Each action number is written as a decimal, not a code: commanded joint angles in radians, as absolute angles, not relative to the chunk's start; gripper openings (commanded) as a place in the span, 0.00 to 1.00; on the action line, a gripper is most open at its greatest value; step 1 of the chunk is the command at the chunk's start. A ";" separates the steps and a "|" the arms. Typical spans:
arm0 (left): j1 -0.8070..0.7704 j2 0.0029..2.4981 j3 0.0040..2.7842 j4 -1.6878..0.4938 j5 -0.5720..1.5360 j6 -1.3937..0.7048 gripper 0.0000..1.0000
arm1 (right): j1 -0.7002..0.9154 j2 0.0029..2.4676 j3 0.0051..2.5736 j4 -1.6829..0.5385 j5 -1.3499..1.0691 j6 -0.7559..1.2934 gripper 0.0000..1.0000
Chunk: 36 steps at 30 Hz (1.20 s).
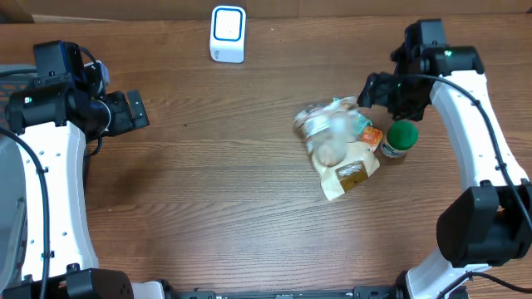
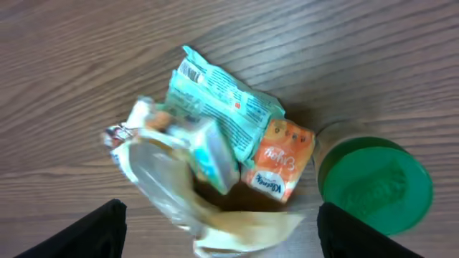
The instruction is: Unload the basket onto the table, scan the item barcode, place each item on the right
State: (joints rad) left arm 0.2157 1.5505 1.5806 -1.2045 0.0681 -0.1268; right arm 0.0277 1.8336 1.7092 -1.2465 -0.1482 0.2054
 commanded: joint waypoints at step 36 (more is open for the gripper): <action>0.209 1.544 1.586 -1.203 0.071 -0.115 1.00 | 0.328 1.166 1.803 -1.528 -0.191 0.305 1.00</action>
State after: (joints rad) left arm 0.2157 1.5505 1.5806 -1.2045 0.0681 -0.1268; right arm 0.3225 1.1744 1.7851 -1.5269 -0.1535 0.2115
